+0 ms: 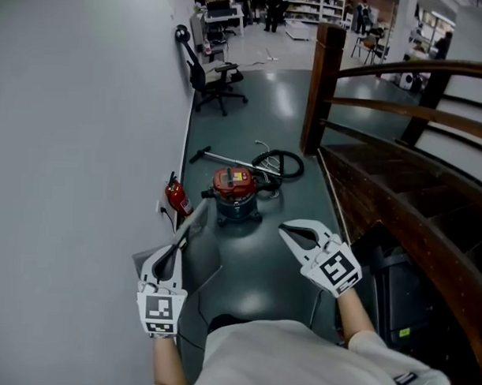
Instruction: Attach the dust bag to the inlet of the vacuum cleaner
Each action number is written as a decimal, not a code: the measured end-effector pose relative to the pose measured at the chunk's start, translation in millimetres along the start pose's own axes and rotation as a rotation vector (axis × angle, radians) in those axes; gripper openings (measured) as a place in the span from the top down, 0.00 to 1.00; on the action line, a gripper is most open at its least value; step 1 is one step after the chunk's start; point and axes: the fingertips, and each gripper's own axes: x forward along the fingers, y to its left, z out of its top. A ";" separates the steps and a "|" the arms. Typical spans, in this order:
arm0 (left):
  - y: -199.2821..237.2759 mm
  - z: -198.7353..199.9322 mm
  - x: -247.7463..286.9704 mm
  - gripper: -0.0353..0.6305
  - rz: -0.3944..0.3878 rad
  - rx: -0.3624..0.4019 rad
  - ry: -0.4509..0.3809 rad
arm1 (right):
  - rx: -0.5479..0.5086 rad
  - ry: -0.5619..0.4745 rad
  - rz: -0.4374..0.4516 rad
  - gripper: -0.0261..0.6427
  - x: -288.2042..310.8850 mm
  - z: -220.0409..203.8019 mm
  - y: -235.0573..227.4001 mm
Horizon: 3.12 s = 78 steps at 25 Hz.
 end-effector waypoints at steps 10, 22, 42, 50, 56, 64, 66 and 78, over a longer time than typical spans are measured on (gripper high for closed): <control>0.8 -2.3 32.7 0.92 0.012 -0.021 0.020 | 0.010 0.002 0.010 0.92 18.5 -11.5 -28.0; 80.0 -21.1 155.4 0.92 -0.045 -0.073 0.003 | 0.014 -0.009 -0.024 0.92 136.0 -9.8 -98.3; 212.3 -35.2 301.0 0.92 -0.098 -0.099 0.012 | 0.023 0.106 -0.062 0.92 313.1 -19.3 -176.0; 220.8 -39.6 330.4 0.92 -0.110 -0.124 0.013 | 0.061 0.101 -0.074 0.92 331.0 -23.8 -191.0; 225.1 -51.5 352.1 0.92 -0.091 -0.143 0.035 | 0.095 0.152 -0.076 0.92 344.1 -47.5 -211.8; 234.1 -61.9 382.8 0.92 -0.033 -0.176 0.065 | 0.052 0.220 0.037 0.92 376.4 -75.3 -226.5; 235.1 -65.6 392.8 0.92 -0.034 -0.180 0.077 | 0.058 0.229 0.049 0.92 383.7 -80.2 -234.8; 259.3 -122.6 447.2 0.92 0.076 -0.291 0.166 | 0.064 0.313 0.126 0.92 440.6 -135.2 -269.9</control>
